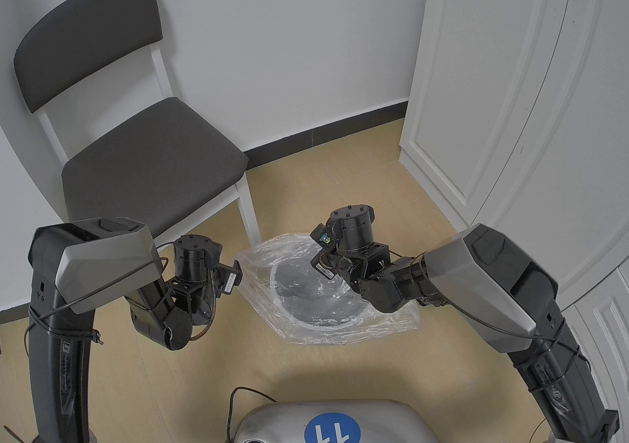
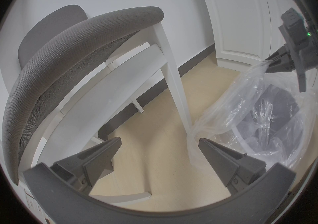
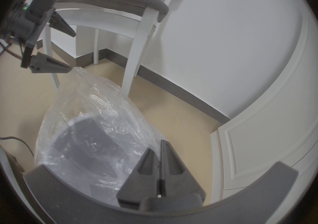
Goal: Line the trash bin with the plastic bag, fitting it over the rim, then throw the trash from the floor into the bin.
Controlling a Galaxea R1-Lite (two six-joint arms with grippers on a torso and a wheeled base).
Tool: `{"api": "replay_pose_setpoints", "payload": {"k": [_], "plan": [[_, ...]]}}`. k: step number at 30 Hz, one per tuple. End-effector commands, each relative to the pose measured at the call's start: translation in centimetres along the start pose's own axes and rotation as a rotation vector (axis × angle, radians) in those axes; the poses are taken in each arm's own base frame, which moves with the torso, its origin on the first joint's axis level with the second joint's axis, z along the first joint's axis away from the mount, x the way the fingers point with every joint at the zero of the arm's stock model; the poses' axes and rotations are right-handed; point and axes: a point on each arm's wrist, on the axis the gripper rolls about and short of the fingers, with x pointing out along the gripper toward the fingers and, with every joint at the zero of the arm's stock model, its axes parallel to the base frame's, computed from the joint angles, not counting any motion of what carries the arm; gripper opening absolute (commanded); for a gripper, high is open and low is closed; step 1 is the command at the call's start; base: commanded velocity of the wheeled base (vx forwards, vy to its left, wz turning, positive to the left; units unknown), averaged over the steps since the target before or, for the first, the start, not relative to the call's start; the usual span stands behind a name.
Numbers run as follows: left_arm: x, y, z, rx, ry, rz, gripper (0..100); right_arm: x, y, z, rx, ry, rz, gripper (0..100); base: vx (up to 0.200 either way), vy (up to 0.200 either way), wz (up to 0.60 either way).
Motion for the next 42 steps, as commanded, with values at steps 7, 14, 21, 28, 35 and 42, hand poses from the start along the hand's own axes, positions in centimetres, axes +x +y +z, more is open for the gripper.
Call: {"api": "replay_pose_setpoints", "payload": {"k": [7,14,21,28,35,42], "plan": [[0.0,-0.2,0.0,0.002,-0.001,-0.003,100,3.7,2.5,-3.8,0.024,0.053,0.008,0,0.0,0.0,0.0],[0.0,-0.2,-0.2,0.003,0.003,-0.004,100,4.4,4.4,-6.3,0.003,0.128,0.069,0,0.0,0.0,0.0],[0.0,-0.4,-0.2,0.005,0.002,-0.009,100,4.0,4.5,-6.2,0.061,0.168,0.16,0,0.0,0.0,0.0],[-0.1,-0.4,-0.1,0.003,-0.002,-0.011,100,3.4,4.1,-4.8,0.16,0.159,0.196,0,0.0,0.0,0.0],[-0.1,-0.3,0.3,-0.009,-0.027,-0.003,100,2.4,0.4,-1.8,0.232,0.104,0.149,0,0.0,0.0,0.0],[-0.2,-0.3,0.5,-0.012,-0.034,-0.001,100,2.6,-1.9,-1.5,0.275,0.063,0.096,0,0.0,0.0,0.0]]}}
